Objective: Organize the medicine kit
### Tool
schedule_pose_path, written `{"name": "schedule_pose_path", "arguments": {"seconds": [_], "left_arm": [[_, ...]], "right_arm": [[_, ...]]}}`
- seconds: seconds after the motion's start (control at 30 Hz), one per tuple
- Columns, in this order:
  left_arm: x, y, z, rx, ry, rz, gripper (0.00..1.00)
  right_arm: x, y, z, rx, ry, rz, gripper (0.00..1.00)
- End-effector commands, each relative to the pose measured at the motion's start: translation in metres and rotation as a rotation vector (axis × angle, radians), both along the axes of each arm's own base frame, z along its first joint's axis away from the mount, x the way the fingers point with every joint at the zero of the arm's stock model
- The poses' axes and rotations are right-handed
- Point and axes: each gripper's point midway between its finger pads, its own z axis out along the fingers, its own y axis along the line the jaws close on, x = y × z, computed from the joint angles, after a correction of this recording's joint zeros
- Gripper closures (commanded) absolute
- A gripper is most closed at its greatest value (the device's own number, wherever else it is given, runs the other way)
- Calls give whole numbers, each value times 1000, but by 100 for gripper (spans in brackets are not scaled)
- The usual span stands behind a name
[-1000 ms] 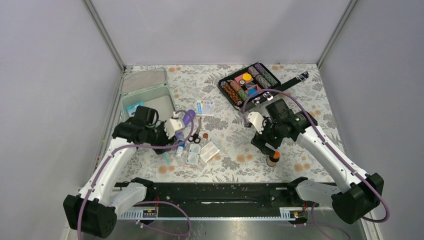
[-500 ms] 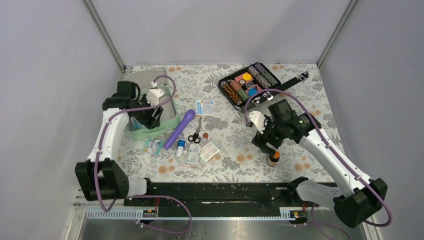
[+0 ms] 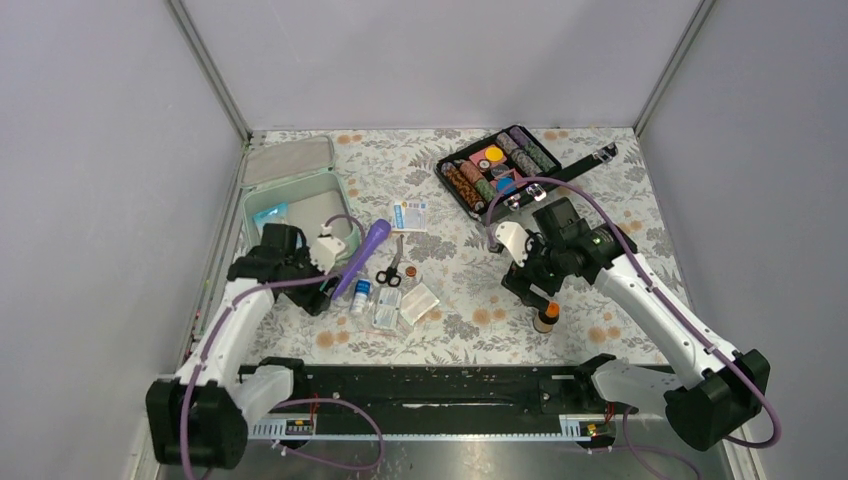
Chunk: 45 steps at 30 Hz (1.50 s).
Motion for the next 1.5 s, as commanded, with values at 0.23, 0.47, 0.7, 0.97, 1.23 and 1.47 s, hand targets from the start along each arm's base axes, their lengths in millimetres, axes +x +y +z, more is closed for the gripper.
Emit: {"name": "schedule_pose_path", "arguments": {"seconds": [0.23, 0.47, 0.7, 0.97, 1.23, 1.47], "left_arm": [[8, 13, -30, 265, -106, 146, 49], [13, 11, -42, 279, -132, 122, 65], [18, 16, -38, 322, -160, 72, 83], [14, 16, -53, 343, -127, 35, 73], [17, 26, -62, 412, -136, 17, 85], [15, 26, -24, 404, -148, 8, 100]], "right_arm": [[7, 9, 12, 48, -24, -5, 18], [9, 10, 14, 50, -25, -3, 18], [11, 13, 13, 55, -21, 0, 18], [13, 17, 15, 66, -11, 2, 18], [10, 11, 12, 49, -19, -6, 18], [11, 12, 12, 49, -19, -8, 18]]}}
